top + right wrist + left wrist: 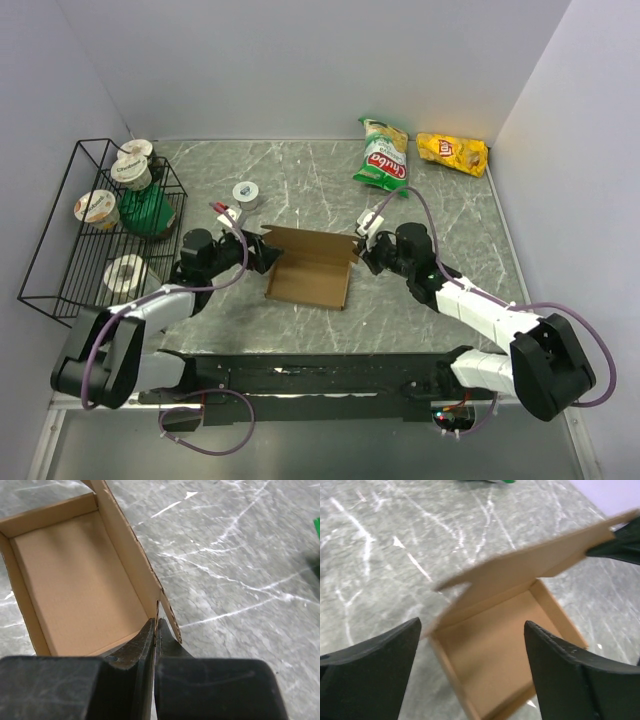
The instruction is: Fold the paper box
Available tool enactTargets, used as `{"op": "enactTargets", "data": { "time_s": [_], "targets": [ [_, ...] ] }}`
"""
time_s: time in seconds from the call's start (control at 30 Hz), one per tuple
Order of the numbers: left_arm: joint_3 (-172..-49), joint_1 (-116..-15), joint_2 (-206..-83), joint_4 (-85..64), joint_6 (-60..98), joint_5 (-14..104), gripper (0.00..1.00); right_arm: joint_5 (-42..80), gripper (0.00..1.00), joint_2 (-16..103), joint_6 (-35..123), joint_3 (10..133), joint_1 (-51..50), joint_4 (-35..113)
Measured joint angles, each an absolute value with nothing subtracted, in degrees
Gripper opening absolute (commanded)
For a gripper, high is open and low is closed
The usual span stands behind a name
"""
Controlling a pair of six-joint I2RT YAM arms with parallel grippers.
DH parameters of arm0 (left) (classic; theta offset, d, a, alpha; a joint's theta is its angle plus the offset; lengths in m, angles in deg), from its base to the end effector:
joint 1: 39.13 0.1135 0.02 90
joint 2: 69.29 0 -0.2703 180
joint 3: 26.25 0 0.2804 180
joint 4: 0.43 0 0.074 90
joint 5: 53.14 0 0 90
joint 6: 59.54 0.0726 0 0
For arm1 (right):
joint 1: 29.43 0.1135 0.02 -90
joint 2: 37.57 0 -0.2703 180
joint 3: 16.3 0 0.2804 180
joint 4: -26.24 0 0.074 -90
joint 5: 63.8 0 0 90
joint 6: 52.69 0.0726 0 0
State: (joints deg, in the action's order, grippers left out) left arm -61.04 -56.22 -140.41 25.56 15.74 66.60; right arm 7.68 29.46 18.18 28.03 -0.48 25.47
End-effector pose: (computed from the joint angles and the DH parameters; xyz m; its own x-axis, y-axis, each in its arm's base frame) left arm 0.2697 -0.1206 0.1785 -0.3493 -0.1234 -0.9288 0.6543 0.6774 -0.3361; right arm 0.2563 0.1682 0.2008 -0.0738 -0.3960 -0.9153 -0.7843 0.5899 -0.1919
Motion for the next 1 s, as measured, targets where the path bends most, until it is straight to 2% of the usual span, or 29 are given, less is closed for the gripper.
{"op": "enactTargets", "data": {
  "time_s": [0.1, 0.2, 0.27, 0.3, 0.33, 0.43, 0.53, 0.8, 0.93, 1.0],
  "targets": [
    [-61.9, -54.7, -142.5, 25.9, 16.5, 67.1, 0.8, 6.3, 0.0, 29.7, 18.2, 28.1, -1.0, 25.6],
    [-62.0, -53.9, -143.1, 25.9, 17.3, 66.9, 0.81, 5.4, 0.0, 29.9, 18.2, 28.4, -1.3, 26.0],
    [-62.0, -53.6, -143.1, 26.3, 17.4, 66.7, 0.78, 5.1, 0.0, 29.9, 18.2, 28.5, -1.6, 26.2],
    [-62.0, -53.5, -143.1, 26.5, 17.4, 66.7, 0.74, 5.0, 0.0, 29.9, 18.2, 28.6, -1.6, 26.3],
    [-62.0, -53.2, -143.1, 26.7, 17.4, 66.9, 0.64, 4.9, 0.0, 29.9, 18.2, 28.7, -1.7, 26.4],
    [-62.6, -52.6, -143.5, 26.7, 17.8, 67.3, 0.47, 4.6, 0.0, 30.0, 18.2, 28.7, -1.7, 26.6],
    [-63.6, -52.5, -144.6, 26.8, 17.8, 68.0, 0.35, 4.5, 0.0, 30.0, 18.2, 28.7, -1.8, 26.6],
    [-63.7, -52.5, -144.6, 26.8, 17.7, 70.3, 0.25, 4.5, 0.0, 30.0, 18.4, 28.7, -2.0, 26.6],
    [-63.7, -52.5, -145.1, 27.0, 17.5, 71.1, 0.15, 4.8, 0.0, 30.0, 18.7, 28.8, -2.0, 26.6],
    [-63.7, -52.5, -145.3, 27.3, 17.3, 71.4, 0.12, 5.2, 0.0, 30.0, 19.0, 28.8, -1.9, 26.5]
  ]
}}
